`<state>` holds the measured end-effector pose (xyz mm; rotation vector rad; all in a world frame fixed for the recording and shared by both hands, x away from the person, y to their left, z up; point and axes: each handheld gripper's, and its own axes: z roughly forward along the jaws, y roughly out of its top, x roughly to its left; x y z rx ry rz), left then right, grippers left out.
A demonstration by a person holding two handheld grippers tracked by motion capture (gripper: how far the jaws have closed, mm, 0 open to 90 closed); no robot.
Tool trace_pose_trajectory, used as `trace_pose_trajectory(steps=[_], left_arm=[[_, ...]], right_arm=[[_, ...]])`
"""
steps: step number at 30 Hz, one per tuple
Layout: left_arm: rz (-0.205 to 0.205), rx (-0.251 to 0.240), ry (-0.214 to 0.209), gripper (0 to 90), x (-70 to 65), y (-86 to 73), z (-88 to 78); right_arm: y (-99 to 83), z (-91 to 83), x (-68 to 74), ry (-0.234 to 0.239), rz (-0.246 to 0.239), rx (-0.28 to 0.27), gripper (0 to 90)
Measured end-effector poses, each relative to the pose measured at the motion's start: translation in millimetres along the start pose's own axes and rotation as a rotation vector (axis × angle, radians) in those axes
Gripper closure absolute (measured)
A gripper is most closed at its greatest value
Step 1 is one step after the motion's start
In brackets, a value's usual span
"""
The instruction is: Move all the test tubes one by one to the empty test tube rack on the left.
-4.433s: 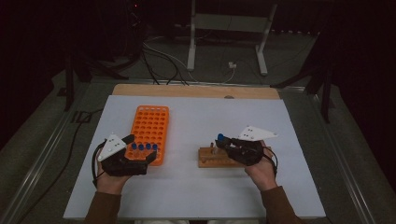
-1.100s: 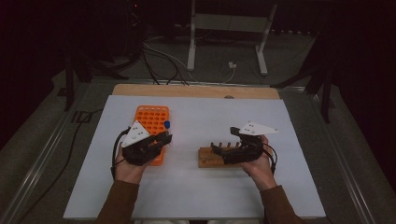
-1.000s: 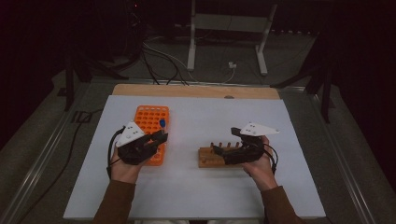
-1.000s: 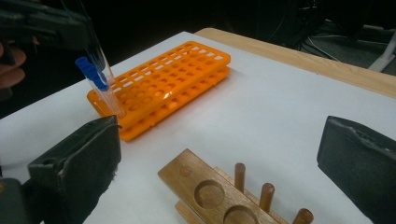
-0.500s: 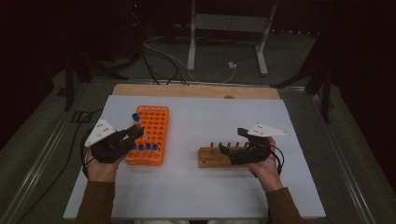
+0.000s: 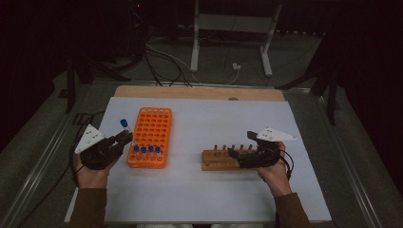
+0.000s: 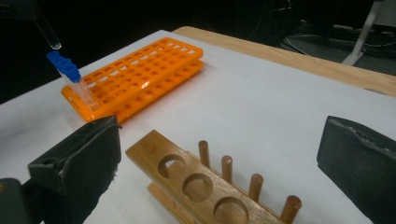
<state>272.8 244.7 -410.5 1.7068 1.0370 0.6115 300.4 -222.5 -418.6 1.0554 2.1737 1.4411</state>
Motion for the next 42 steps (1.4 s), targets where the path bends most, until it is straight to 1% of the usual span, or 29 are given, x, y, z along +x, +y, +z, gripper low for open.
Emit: trace_pose_trajectory(steps=[5, 8, 10, 12, 19, 23, 24, 27, 29, 35, 42], left_arm=[[-0.001, 0.021, 0.015, 78.0, 4.9, -10.5, 0.7], [-0.006, 0.024, 0.017, 78.0, 8.8, -18.4, 1.4], [-0.004, 0.04, 0.018, 78.0, 10.5, -24.5, 2.9], [-0.011, 0.044, 0.016, 78.0, 11.8, -28.7, 4.0], [-0.003, 0.076, 0.004, 78.0, 11.0, -43.0, 9.8], [0.004, 0.104, 0.003, 78.0, 10.2, -52.1, 14.2], [0.006, 0.107, 0.01, 78.0, 10.1, -54.0, 15.0], [0.003, 0.121, 0.014, 78.1, 11.3, -57.5, 16.1], [0.011, 0.137, 0.016, 78.1, 10.9, -59.9, 17.3], [0.016, 0.189, 0.029, 78.1, 10.9, -67.4, 21.4], [0.022, 0.209, 0.036, 78.2, 9.7, -69.5, 23.1]], right_arm=[[-0.6, -2.4, -1.5, -0.007, 0.003, -0.002, 0.0], [-1.0, -4.1, -2.0, -0.011, 0.001, -0.006, 0.0], [-1.6, -5.1, -2.2, -0.014, -0.004, -0.008, 0.0], [-2.4, -6.1, -2.8, -0.015, -0.004, -0.008, 0.0], [-7.3, -8.3, -5.8, -0.019, 0.005, -0.005, 0.0], [-10.2, -9.3, -7.2, -0.022, 0.008, -0.005, 0.0], [-10.7, -9.6, -7.6, -0.022, 0.01, -0.005, 0.0], [-11.3, -10.5, -8.4, -0.021, 0.011, -0.008, 0.0], [-11.6, -11.0, -8.5, -0.021, 0.014, -0.011, 0.0], [-13.9, -11.5, -8.2, -0.021, 0.014, -0.013, 0.0], [-17.5, -13.4, -11.0, -0.026, 0.023, -0.012, 0.0]])
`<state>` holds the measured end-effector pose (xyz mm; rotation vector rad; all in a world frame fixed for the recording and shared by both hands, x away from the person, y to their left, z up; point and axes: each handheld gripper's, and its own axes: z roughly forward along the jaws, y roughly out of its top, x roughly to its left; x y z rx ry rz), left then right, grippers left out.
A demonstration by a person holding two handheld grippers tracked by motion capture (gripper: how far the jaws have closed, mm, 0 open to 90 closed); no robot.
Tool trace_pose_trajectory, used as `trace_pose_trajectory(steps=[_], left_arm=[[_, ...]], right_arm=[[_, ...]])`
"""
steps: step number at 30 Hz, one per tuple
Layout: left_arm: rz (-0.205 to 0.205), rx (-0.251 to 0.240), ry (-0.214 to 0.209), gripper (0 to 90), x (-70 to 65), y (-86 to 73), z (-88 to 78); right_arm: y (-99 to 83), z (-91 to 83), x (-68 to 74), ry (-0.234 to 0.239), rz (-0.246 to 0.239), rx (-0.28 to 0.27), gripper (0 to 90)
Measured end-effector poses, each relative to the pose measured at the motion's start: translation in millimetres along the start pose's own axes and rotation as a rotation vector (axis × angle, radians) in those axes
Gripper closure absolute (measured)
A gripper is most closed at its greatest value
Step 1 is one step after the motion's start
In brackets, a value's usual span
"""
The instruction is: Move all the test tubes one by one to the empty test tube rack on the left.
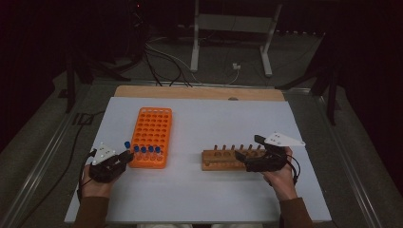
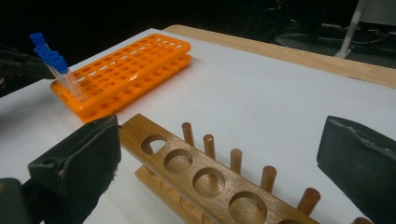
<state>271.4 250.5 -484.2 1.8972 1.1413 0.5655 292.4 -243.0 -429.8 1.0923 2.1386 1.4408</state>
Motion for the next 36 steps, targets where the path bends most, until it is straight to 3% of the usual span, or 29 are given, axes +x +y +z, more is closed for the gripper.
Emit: trace_pose_trajectory(steps=[14, 36], left_arm=[[-0.01, 0.017, 0.007, 78.3, 0.2, -3.8, -0.4], [0.011, 0.043, 0.026, 78.3, -3.6, -3.2, 2.6]], right_arm=[[-3.2, -3.2, -3.0, -0.011, 0.002, 0.003, 0.0], [-6.1, -4.0, -4.6, -0.014, 0.003, 0.005, 0.0]])
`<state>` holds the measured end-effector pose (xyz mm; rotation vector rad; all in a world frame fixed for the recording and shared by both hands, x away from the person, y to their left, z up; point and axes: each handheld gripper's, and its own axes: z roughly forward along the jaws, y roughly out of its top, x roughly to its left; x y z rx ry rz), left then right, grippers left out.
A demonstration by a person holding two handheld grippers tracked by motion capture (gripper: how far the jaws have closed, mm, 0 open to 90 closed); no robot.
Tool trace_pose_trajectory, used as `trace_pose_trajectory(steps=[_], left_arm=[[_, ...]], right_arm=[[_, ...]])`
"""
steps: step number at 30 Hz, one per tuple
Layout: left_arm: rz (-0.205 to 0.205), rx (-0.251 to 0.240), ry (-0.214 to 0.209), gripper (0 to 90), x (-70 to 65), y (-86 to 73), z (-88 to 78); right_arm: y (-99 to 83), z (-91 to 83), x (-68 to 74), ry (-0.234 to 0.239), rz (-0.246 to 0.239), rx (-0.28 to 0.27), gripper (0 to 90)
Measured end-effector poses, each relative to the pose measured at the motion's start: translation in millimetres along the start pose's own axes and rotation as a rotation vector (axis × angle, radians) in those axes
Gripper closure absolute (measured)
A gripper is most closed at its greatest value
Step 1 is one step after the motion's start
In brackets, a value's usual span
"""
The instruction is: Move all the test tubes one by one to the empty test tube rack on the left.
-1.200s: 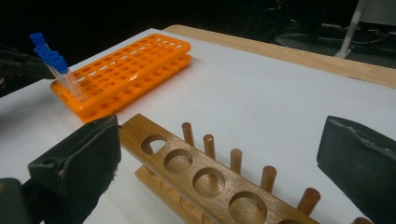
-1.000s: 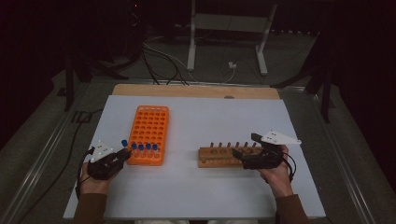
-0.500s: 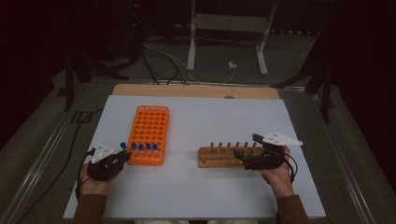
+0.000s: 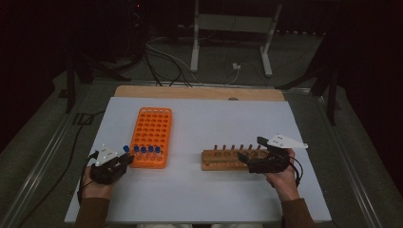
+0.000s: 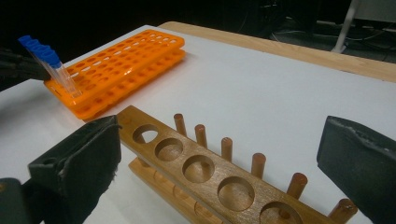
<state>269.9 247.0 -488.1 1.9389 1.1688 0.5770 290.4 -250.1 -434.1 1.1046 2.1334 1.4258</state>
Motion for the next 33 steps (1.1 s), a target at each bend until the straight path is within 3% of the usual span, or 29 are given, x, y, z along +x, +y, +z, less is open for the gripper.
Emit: trace_pose_trajectory(steps=[17, 24, 33], left_arm=[[-0.003, 0.009, 0.011, 78.3, -3.5, 1.6, 2.6], [-0.04, 0.002, -0.016, 76.1, -1.4, 1.0, 0.6], [-0.082, -0.109, -0.03, 57.5, 5.3, 1.7, -21.6]], right_arm=[[0.1, -1.1, -0.2, -0.002, 0.003, -0.003, 0.0], [-0.4, -2.4, -1.7, -0.006, 0.006, -0.009, 0.0], [-3.9, -5.4, -3.6, -0.022, 0.003, -0.02, 0.0]])
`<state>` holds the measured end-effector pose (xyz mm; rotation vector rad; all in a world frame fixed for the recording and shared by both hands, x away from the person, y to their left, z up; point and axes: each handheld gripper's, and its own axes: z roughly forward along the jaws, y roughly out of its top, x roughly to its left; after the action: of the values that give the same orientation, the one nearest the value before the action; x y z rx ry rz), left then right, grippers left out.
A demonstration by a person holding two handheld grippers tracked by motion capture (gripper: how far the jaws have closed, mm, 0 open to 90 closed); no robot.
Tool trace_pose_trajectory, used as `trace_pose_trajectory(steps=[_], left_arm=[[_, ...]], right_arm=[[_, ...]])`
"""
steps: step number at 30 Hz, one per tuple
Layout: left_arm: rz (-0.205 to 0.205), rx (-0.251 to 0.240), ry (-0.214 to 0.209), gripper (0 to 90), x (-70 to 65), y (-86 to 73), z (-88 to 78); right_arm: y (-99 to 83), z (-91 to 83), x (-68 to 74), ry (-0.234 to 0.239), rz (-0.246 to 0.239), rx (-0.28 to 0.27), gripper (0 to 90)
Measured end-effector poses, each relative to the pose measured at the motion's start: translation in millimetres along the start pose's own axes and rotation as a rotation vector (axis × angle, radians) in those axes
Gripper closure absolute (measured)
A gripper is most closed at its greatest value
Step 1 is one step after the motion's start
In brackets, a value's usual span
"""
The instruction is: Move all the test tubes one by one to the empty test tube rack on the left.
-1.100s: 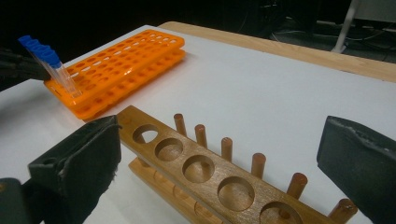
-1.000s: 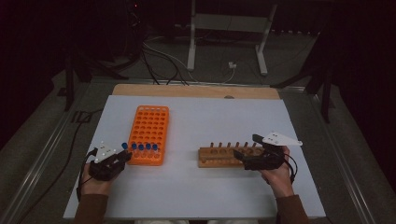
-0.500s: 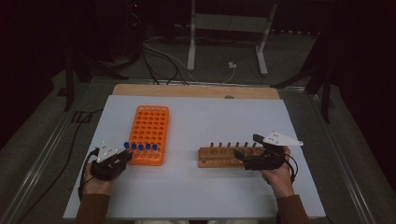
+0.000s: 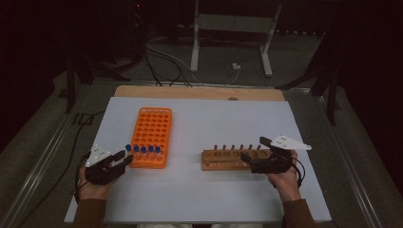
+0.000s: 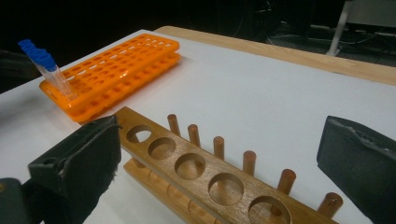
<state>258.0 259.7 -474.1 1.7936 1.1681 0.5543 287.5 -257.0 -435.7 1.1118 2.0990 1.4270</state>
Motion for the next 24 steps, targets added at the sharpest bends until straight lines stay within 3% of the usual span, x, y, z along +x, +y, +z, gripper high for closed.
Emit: trace_pose_trajectory(steps=[8, 12, 18, 24], left_arm=[[0.002, -0.151, -0.001, 38.3, -1.7, 2.6, -21.4], [-0.001, -0.211, 0.028, 29.4, -3.0, 3.1, -29.6], [-0.001, -0.24, 0.063, 17.5, -3.8, 2.6, -35.1], [-0.006, -0.248, 0.066, 10.4, -4.5, 2.8, -35.0]], right_arm=[[-7.4, -6.7, -0.9, -0.026, -0.02, -0.025, 0.0], [-12.8, -13.4, -4.3, -0.038, -0.018, -0.056, 0.0], [-22.9, -23.1, -11.0, -0.068, -0.003, -0.095, 0.0], [-30.9, -31.5, -15.2, -0.077, -0.001, -0.131, 0.0]])
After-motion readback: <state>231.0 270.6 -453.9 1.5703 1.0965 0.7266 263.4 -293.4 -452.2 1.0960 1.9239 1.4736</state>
